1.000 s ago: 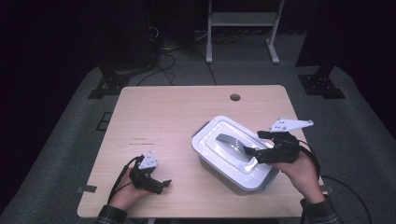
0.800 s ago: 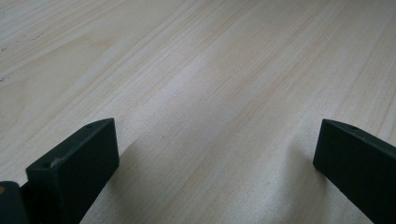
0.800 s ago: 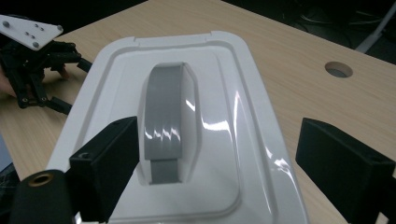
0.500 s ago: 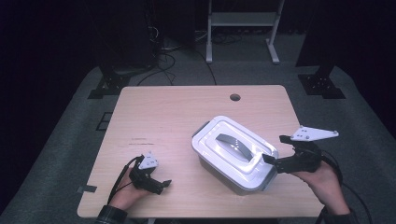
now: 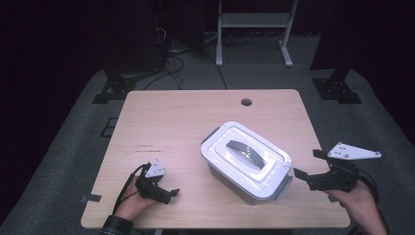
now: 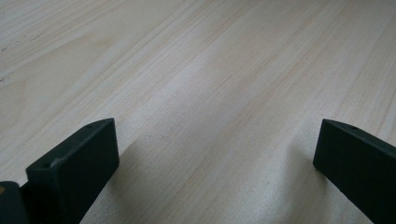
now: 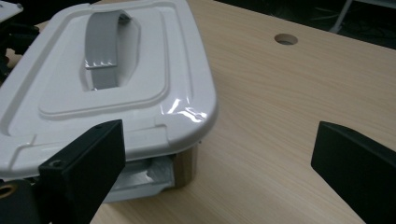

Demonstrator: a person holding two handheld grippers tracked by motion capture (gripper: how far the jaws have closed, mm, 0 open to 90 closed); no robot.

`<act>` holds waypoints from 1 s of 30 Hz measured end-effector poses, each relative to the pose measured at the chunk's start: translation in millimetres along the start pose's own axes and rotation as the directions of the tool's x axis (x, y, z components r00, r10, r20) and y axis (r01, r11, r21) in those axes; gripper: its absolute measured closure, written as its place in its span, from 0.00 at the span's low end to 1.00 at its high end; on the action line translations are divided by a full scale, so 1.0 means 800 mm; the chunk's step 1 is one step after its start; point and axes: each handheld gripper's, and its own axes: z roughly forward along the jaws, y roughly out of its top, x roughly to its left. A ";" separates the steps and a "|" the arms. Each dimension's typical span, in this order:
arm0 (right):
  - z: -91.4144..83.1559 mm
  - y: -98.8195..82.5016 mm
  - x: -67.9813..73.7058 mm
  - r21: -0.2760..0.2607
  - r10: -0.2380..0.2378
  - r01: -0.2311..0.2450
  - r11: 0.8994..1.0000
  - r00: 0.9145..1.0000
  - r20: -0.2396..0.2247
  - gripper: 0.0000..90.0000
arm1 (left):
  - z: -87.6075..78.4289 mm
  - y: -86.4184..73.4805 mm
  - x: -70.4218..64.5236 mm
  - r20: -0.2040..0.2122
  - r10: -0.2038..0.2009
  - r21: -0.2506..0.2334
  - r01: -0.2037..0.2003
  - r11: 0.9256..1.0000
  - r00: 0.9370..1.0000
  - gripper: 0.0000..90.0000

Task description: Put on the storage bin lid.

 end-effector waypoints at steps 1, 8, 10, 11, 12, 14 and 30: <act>-0.001 -0.003 -0.003 0.000 0.006 -0.006 1.000 1.000 0.005 0.02 | 0.000 0.000 0.000 0.000 0.000 0.000 0.000 1.000 1.000 0.00; -0.005 -0.023 -0.020 0.018 0.031 -0.032 0.999 0.998 0.051 0.02 | 0.000 0.000 0.000 0.000 0.001 0.002 -0.001 1.000 1.000 0.00; -0.004 -0.029 -0.025 0.024 0.033 -0.035 0.999 0.998 0.062 0.02 | 0.000 0.000 0.000 0.000 0.001 0.002 -0.001 1.000 1.000 0.00; -0.002 -0.033 -0.028 0.025 0.031 -0.033 0.999 0.997 0.065 0.02 | 0.000 0.000 0.000 0.000 0.000 0.002 0.000 1.000 1.000 0.00; 0.001 -0.037 -0.030 0.028 0.026 -0.028 0.999 0.997 0.067 0.02 | 0.000 0.000 0.000 0.000 0.001 0.002 -0.001 1.000 1.000 0.00; 0.006 -0.043 -0.033 0.032 0.022 -0.025 0.999 0.997 0.068 0.02 | 0.000 0.000 0.000 0.000 0.001 0.002 -0.001 1.000 1.000 0.00; 0.060 -0.090 -0.046 0.099 -0.044 0.040 0.994 0.998 0.046 0.02 | 0.000 0.000 0.000 0.000 -0.001 0.000 0.001 1.000 1.000 0.00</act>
